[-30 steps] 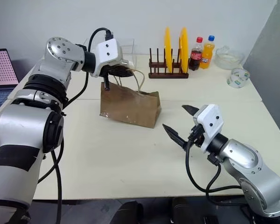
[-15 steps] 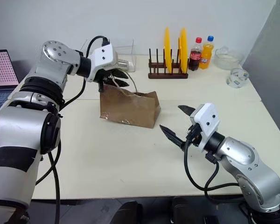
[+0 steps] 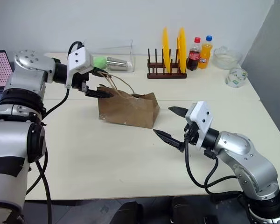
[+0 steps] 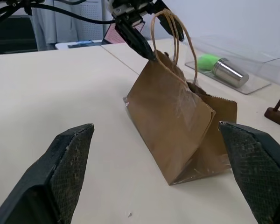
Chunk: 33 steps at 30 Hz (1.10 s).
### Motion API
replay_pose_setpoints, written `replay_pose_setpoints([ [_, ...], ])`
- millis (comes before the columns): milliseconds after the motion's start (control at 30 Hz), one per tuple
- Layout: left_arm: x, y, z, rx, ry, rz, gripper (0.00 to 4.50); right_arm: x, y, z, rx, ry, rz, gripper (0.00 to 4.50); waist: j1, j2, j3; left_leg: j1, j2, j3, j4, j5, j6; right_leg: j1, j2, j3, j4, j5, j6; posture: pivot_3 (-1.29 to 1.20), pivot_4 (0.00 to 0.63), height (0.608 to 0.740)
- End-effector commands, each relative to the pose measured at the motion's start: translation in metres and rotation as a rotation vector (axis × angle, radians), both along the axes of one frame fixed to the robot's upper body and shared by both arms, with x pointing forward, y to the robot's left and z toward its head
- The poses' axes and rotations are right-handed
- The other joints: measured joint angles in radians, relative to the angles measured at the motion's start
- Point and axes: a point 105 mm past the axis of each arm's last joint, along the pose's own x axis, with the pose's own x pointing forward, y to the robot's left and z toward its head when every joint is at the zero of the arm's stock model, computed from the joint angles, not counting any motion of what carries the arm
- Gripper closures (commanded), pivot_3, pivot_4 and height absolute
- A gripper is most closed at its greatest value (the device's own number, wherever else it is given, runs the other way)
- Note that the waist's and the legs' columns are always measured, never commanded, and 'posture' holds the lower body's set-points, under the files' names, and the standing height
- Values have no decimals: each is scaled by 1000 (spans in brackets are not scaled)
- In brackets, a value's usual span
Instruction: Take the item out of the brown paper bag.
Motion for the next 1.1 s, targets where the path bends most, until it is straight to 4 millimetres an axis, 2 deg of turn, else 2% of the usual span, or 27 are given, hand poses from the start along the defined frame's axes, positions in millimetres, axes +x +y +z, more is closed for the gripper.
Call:
replay_pose_setpoints([
  [33,-10,6,21,-77,-71,0,393,3,1,10,-7,-37,6,0,-2,0,0,0,0,0,0,0,0,0,0,-1,0,0,0,0,150,740],
  [133,-22,19,16,-127,-85,49,393,12,0,15,0,-34,2,0,-4,0,0,0,0,0,0,0,0,0,-1,1,1,0,-1,0,150,740],
  [200,-38,25,12,-181,-97,97,393,22,-1,21,1,-43,2,0,-12,1,0,1,0,0,0,0,0,-1,-2,1,1,0,-1,0,150,740],
  [300,-76,26,-3,-224,-93,166,347,43,2,33,-21,-73,-6,550,-23,1,0,1,1,1,-1,0,0,-1,-2,2,2,1,-1,0,150,740],
  [433,-110,23,-22,-318,-86,297,347,64,13,45,-50,-115,31,1890,-10,1,0,1,2,-1,0,0,-1,-2,-1,1,2,1,-1,0,150,740],
  [533,-126,22,-38,-402,-106,409,347,81,24,53,-88,-156,57,3029,-2,1,-1,2,1,-1,0,0,0,0,-2,1,2,1,-1,0,150,740],
  [667,-138,17,-54,-490,-122,515,347,110,41,64,-151,-221,61,4454,-1,0,-1,3,-1,1,0,0,-1,1,-3,2,1,1,-2,0,150,740],
  [833,-156,2,-77,-513,-82,527,347,155,68,60,-361,-291,3,4481,-6,0,-2,4,0,1,-1,0,-1,1,-3,2,1,1,-3,0,150,740],
  [900,-158,0,-79,-508,-74,520,347,167,75,54,-447,-308,-28,4481,-7,0,-2,5,0,1,-2,0,-1,1,-3,2,1,1,-4,0,150,740],
  [1000,-156,0,-81,-492,-73,506,347,174,81,39,-599,-340,-33,4481,-5,0,-1,4,0,1,-2,0,-1,1,-3,1,1,1,-4,0,150,740],
  [1100,-157,0,-85,-464,-65,487,347,172,85,25,-698,-345,22,4481,-5,0,-1,4,-1,1,-2,0,-1,1,-4,2,1,1,-4,0,150,740],
])
